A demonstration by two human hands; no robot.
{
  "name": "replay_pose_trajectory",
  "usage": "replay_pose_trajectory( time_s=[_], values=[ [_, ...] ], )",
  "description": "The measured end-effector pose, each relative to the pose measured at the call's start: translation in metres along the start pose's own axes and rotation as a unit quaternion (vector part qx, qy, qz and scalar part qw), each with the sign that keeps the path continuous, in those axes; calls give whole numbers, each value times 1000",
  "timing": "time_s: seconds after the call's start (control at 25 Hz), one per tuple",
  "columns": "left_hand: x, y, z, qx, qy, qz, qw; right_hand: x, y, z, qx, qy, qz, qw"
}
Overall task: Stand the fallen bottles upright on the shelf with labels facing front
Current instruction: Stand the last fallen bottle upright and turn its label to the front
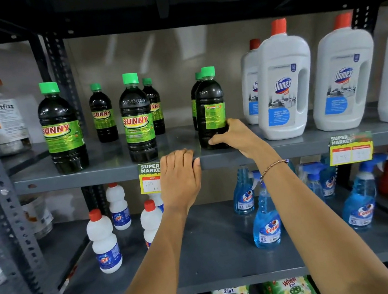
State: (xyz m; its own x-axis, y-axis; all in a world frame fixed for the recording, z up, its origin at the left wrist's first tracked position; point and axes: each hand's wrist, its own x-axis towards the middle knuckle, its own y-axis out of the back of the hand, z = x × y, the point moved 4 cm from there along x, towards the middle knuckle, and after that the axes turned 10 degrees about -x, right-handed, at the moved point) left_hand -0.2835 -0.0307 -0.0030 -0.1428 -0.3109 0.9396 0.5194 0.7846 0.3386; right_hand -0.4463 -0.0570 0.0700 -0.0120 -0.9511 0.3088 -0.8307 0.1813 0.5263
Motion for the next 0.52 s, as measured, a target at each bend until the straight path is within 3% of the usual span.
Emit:
replay_pose_trajectory(
  time_s=[0.16,0.32,0.52],
  values=[
    [0,0,0,2,4,4,1000,2,-5,2,-47,3,58,997],
    [1,0,1,0,7,-4,1000,6,-4,5,-12,-22,17,1000],
    [0,-2,-1,-2,11,-10,1000,2,-5,4,-22,-14,57,998]
  ],
)
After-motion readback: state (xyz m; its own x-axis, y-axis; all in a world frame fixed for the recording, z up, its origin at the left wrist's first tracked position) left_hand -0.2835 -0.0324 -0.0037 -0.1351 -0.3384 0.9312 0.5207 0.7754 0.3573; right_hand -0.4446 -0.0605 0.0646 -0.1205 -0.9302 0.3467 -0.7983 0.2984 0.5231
